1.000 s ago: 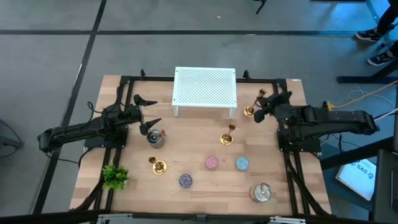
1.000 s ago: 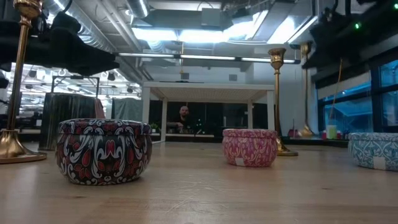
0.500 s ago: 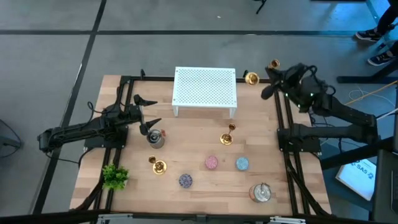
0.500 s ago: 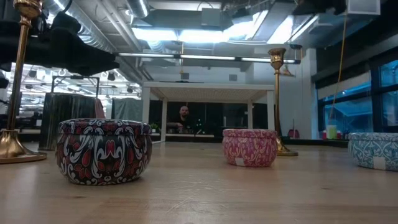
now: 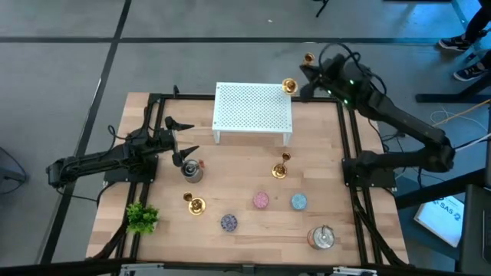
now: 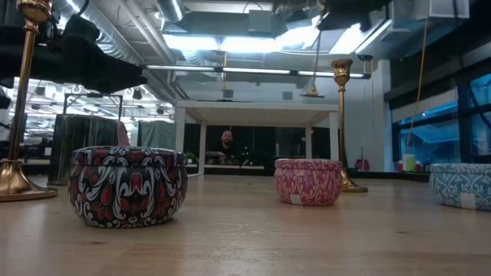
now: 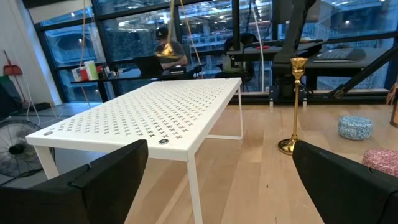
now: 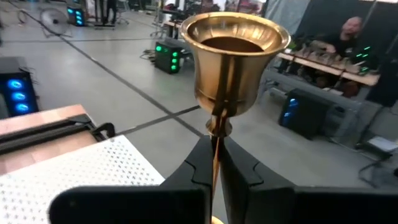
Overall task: Pick & Place candle stick holders
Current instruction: Put the top gold candle holder on the shelf
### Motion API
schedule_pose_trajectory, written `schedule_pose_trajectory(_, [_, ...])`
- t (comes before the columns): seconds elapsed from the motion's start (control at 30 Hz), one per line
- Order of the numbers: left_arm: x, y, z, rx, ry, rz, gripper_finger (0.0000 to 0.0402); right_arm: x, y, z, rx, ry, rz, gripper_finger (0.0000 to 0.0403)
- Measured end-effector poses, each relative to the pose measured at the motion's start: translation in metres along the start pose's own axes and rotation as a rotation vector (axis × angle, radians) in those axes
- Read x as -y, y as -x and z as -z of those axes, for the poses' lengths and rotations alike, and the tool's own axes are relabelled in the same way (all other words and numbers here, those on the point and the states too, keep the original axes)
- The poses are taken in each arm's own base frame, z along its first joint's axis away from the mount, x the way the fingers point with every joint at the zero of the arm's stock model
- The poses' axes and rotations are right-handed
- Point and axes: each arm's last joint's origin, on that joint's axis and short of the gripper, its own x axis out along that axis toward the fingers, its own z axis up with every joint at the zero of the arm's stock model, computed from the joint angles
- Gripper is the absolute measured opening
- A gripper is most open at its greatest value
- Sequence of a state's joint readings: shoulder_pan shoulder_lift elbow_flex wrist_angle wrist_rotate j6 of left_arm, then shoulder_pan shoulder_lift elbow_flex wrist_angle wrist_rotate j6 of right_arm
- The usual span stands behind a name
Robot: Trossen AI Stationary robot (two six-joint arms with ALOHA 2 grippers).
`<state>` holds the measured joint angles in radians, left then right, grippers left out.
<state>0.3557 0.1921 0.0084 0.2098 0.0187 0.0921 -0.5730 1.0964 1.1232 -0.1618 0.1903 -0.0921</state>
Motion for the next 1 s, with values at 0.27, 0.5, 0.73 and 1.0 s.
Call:
schedule_pose_trajectory(0.27, [0.0,0.0,0.0,0.0,0.0,0.0,0.04,0.011,-0.041,0.009,-0.09,-0.063,-0.06,0.001])
schedule_pose_trajectory(0.5, [0.0,0.0,0.0,0.0,0.0,0.0,0.04,0.013,-0.055,0.02,-0.144,-0.065,-0.052,0.001])
schedule_pose_trajectory(0.73, [0.0,0.0,0.0,0.0,0.0,0.001,0.04,0.013,-0.055,0.019,-0.13,-0.09,-0.057,0.001])
schedule_pose_trajectory(1.0, [0.0,0.0,0.0,0.0,0.0,0.0,0.04,0.013,-0.055,0.019,-0.132,-0.095,-0.072,0.001])
